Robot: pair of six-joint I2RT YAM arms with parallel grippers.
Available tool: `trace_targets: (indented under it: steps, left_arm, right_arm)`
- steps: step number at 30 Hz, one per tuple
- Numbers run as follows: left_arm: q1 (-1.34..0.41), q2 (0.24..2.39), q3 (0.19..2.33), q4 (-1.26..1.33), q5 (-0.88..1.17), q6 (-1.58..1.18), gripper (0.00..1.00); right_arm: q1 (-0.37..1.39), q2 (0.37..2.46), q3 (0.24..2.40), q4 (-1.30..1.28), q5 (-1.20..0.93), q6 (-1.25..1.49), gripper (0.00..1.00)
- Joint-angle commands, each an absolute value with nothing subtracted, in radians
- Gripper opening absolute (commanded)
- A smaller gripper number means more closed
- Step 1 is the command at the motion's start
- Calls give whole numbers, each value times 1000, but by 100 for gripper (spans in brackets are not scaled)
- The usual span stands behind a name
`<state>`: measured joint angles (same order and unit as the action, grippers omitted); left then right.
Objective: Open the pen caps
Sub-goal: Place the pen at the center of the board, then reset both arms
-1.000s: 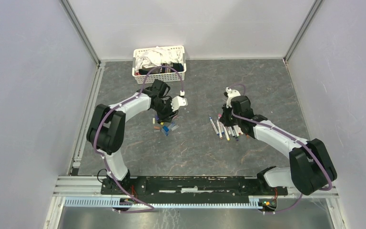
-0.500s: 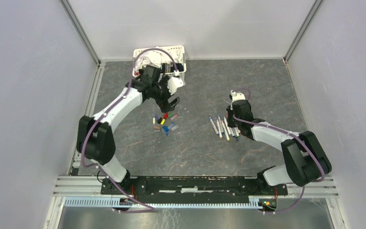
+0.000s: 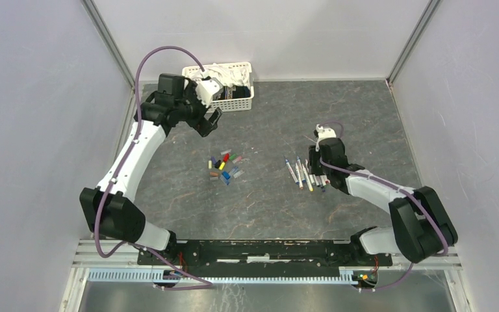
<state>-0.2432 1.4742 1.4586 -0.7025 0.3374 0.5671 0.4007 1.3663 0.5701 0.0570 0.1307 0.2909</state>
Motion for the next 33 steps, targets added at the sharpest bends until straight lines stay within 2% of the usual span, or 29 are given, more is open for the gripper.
trace_targets:
  steps: [1, 4, 6, 7, 11, 13, 16, 20, 23, 28, 33]
  left_arm:
    - [-219, 1410, 1438, -686, 304, 449, 100]
    - [-180, 1383, 1383, -605, 209, 402, 100]
    - [-144, 1375, 1324, -545, 180, 374, 100]
    - [-125, 1378, 1295, -517, 180, 359, 100]
    - [-32, 1364, 1111, -304, 248, 251, 100]
    - [-3, 1333, 971, -91, 261, 200, 100]
    - [34, 1336, 815, 102, 290, 156, 100]
    - [64, 1403, 664, 322, 351, 96, 100]
    - [79, 1438, 563, 524, 378, 54, 100]
    - [82, 1461, 430, 794, 346, 31, 100]
    - [82, 1496, 281, 1091, 327, 15, 100]
  right_arm:
    - [398, 1259, 601, 20, 105, 313, 39]
    - [394, 1174, 621, -30, 138, 314, 57]
    - [383, 1135, 637, -72, 208, 315, 73]
    - [378, 1115, 638, -87, 252, 316, 77]
    - [365, 1015, 586, -79, 611, 311, 85]
    - [365, 950, 489, 61, 821, 246, 97]
    - [362, 902, 350, 291, 978, 108, 98]
    - [335, 956, 293, 421, 1044, 47, 98]
    - [316, 1005, 219, 586, 1012, 17, 98]
    - [285, 1111, 6, 1094, 927, -143, 98]
    - [261, 1243, -115, 1369, 835, -167, 98]
